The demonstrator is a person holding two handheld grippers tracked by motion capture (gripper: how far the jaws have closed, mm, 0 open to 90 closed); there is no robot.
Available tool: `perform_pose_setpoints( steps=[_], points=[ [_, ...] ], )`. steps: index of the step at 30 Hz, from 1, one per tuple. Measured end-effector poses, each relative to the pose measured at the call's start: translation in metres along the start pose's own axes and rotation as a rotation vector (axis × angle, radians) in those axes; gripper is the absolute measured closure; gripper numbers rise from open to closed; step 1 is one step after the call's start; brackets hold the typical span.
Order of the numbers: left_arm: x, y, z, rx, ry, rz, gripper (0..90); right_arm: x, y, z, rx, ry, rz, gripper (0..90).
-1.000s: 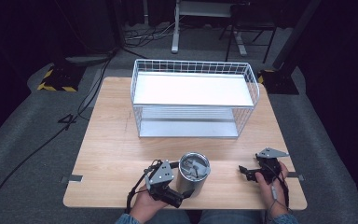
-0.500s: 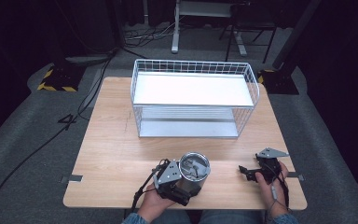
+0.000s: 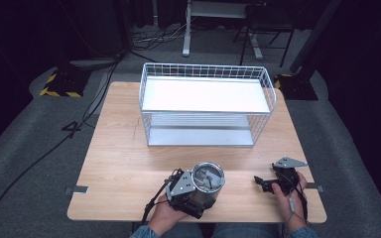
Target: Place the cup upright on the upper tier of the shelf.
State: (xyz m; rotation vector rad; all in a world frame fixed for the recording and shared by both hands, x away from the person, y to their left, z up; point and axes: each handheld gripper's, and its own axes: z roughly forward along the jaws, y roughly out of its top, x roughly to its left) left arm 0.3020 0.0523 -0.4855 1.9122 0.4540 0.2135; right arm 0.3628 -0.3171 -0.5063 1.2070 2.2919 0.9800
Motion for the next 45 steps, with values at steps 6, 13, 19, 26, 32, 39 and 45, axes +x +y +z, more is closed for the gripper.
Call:
perform_pose_setpoints(
  steps=[6,13,19,26,32,39,45],
  points=[
    [-0.004,0.001,0.000,0.002,0.021,0.014,3.0,0.000,0.000,0.000,0.000,0.000,0.000,5.7],
    [-0.006,0.004,-0.003,0.022,0.040,0.038,3.6,0.000,0.000,0.000,0.000,0.000,0.000,5.7],
    [-0.008,0.009,-0.011,0.013,0.051,0.040,3.7,0.000,0.000,0.000,0.000,0.000,0.000,5.7],
    [-0.003,0.020,-0.030,0.011,0.061,0.018,3.6,0.000,0.000,0.000,0.002,-0.007,0.001,4.9],
    [0.008,0.034,-0.057,-0.034,0.084,-0.041,3.6,0.001,0.000,0.001,0.016,-0.046,0.035,0.5],
    [0.017,0.043,-0.074,-0.034,0.126,-0.061,3.6,0.004,-0.001,0.000,0.015,-0.070,0.052,0.7],
    [0.023,0.062,-0.087,-0.018,0.151,-0.058,3.6,0.004,-0.001,0.000,0.014,-0.070,0.053,0.6]
  ],
)
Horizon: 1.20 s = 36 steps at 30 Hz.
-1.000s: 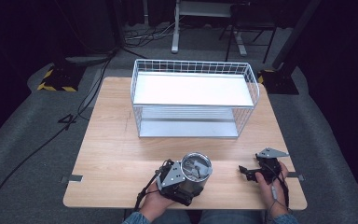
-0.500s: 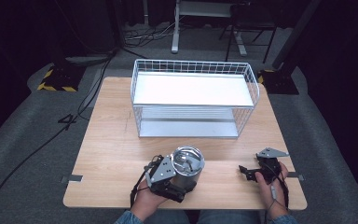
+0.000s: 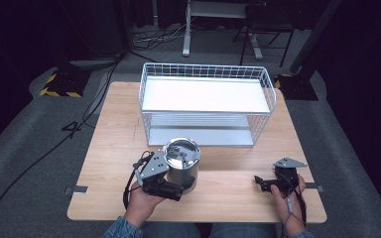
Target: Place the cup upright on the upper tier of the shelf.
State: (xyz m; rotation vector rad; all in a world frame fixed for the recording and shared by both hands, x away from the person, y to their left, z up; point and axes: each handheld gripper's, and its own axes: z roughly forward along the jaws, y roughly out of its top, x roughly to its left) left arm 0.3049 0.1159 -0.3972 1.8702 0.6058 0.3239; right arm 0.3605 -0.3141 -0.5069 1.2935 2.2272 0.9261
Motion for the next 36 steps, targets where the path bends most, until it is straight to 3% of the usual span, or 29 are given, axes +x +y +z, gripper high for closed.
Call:
perform_pose_setpoints(
  steps=[18,25,30,36],
  points=[
    [0.013,0.060,-0.014,-0.023,-0.013,0.012,3.6,0.000,0.000,0.000,-0.001,-0.003,0.001,0.7],
    [0.020,0.089,-0.014,-0.037,-0.023,0.002,3.6,0.000,0.000,0.000,-0.001,-0.003,0.001,0.7],
    [0.025,0.112,-0.010,-0.046,-0.008,0.017,3.6,0.000,0.000,0.000,-0.001,-0.003,0.001,0.7],
    [0.036,0.134,-0.001,-0.068,0.001,-0.009,3.6,0.001,0.000,0.000,-0.002,-0.002,0.000,1.2]
  ],
)
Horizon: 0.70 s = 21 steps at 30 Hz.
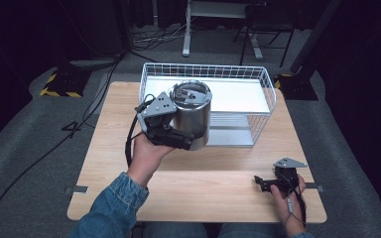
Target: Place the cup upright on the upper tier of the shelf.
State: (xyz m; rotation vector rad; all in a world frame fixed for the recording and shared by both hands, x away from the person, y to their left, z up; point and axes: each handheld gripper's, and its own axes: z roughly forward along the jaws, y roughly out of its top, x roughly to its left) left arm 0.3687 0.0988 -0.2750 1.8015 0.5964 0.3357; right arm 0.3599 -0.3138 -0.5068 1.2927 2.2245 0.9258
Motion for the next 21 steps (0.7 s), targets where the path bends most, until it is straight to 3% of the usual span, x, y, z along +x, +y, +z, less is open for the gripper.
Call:
perform_pose_setpoints(
  steps=[14,21],
  points=[
    [0.032,0.035,0.035,-0.056,0.069,-0.045,3.6,0.000,0.000,0.000,-0.004,0.001,-0.003,2.1],
    [0.046,0.047,0.043,-0.084,0.119,-0.077,3.6,0.000,0.000,0.000,-0.004,0.004,-0.001,2.5]
  ],
)
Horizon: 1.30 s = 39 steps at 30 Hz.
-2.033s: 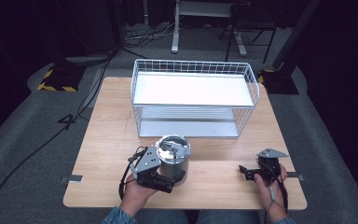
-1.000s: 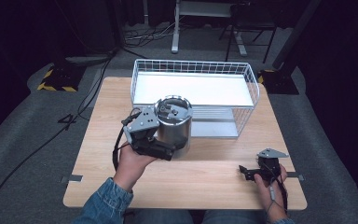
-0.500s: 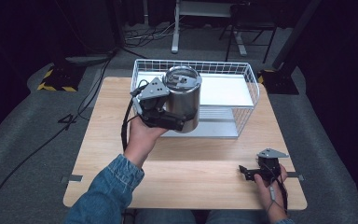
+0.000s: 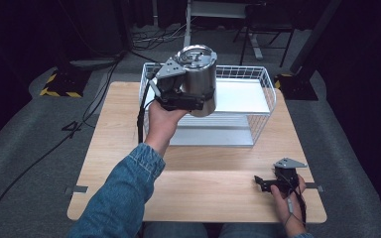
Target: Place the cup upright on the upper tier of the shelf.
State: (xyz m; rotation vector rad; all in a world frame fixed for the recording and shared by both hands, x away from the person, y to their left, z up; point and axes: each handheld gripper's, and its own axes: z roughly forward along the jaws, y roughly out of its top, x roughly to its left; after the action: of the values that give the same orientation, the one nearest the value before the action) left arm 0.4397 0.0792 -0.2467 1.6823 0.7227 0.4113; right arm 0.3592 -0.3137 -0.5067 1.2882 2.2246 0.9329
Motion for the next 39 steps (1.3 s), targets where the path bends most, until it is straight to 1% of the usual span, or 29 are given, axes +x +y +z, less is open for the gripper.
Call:
perform_pose_setpoints(
  steps=[3,4,5,10,12,14,17,22,25,28,29,31,32,37,39],
  points=[
    [0.006,0.006,0.006,-0.004,0.025,-0.016,3.6,0.000,0.000,0.000,-0.001,0.002,-0.001,2.9],
    [0.009,0.009,0.010,-0.005,0.045,-0.015,3.6,0.000,0.000,0.000,-0.001,0.002,-0.001,3.0],
    [0.009,0.009,0.010,-0.005,0.045,-0.015,3.6,0.000,0.000,0.000,-0.001,0.002,-0.001,3.0],
    [0.019,0.013,0.021,-0.001,0.079,-0.027,3.6,0.000,0.000,0.000,-0.004,0.005,-0.001,3.5],
    [0.023,0.013,0.025,0.002,0.088,-0.027,3.6,0.000,0.000,0.000,-0.004,0.006,-0.001,4.1],
    [0.027,0.014,0.029,0.017,0.103,-0.020,3.6,0.001,0.000,-0.001,-0.006,0.008,-0.001,4.6],
    [0.033,0.013,0.035,0.031,0.126,-0.004,3.6,0.001,0.000,-0.001,-0.007,0.010,-0.004,5.2],
    [0.042,0.009,0.044,0.038,0.138,-0.034,3.6,0.001,0.000,-0.001,-0.008,0.012,-0.003,5.5],
    [0.046,0.007,0.048,0.043,0.148,-0.049,3.6,0.001,0.000,-0.001,-0.008,0.013,-0.003,5.7],
    [0.048,0.005,0.052,0.049,0.147,-0.064,3.6,0.001,0.000,-0.001,-0.008,0.014,-0.005,6.1],
    [0.049,0.004,0.054,0.057,0.154,-0.060,3.5,0.001,0.000,-0.001,-0.010,0.015,-0.007,6.7],
    [0.049,0.003,0.056,0.057,0.155,-0.064,3.6,0.001,0.000,-0.001,-0.011,0.016,-0.009,7.0],
    [0.050,0.003,0.057,0.063,0.156,-0.060,3.5,0.001,0.000,-0.001,-0.012,0.017,-0.010,7.2],
    [0.050,0.000,0.063,0.079,0.161,-0.067,3.5,0.001,0.000,-0.002,-0.013,0.019,-0.012,8.0],
    [0.050,-0.001,0.065,0.090,0.166,-0.060,3.5,0.001,0.000,-0.002,-0.014,0.020,-0.014,8.5]
  ],
)
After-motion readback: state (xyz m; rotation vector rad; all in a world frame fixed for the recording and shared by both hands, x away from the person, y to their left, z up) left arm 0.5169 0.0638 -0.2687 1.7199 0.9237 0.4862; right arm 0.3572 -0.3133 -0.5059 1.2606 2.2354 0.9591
